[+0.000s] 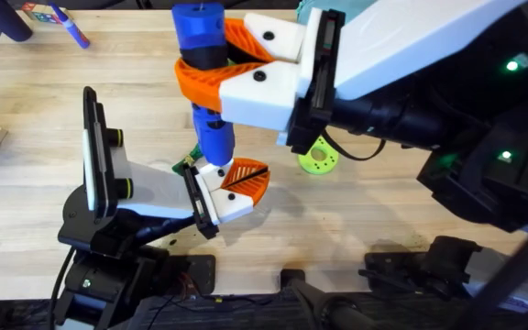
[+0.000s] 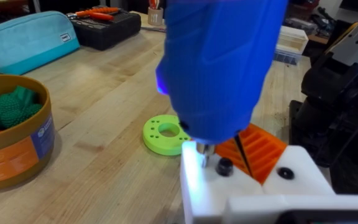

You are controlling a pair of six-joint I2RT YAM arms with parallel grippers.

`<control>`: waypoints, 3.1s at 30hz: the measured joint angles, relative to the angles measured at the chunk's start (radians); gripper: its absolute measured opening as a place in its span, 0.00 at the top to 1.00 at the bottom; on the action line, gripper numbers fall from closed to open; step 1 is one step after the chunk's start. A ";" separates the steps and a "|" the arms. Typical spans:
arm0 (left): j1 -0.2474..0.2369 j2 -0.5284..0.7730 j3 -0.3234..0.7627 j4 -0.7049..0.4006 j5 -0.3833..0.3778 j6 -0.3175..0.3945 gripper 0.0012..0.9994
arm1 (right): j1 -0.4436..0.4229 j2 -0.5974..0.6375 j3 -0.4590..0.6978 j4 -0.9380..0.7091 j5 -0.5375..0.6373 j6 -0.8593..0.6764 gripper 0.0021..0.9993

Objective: Pick up the gripper from the table and insert it into the empty holder that is missing its gripper. Then pick up a screw, insert it into the mounting hole, and use the screwdriver to tighten it. Finally, clean up the table by picking up the vegetable and placing it into the bucket.

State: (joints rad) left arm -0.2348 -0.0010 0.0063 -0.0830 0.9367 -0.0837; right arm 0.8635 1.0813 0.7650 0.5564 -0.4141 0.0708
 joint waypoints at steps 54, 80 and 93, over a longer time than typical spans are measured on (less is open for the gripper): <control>0.000 0.002 0.000 0.003 0.003 -0.006 0.98 | 0.000 -0.039 -0.002 -0.007 0.001 0.070 0.94; 0.000 0.002 0.000 0.003 0.003 -0.006 0.98 | 0.000 0.002 -0.002 0.056 0.001 0.080 0.94; 0.000 0.002 0.000 0.003 0.003 -0.006 0.98 | 0.000 -0.011 -0.002 0.034 0.001 0.074 0.94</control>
State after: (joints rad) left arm -0.2348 0.0010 0.0063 -0.0799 0.9398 -0.0898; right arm 0.8639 1.0708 0.7631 0.5903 -0.4129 0.1452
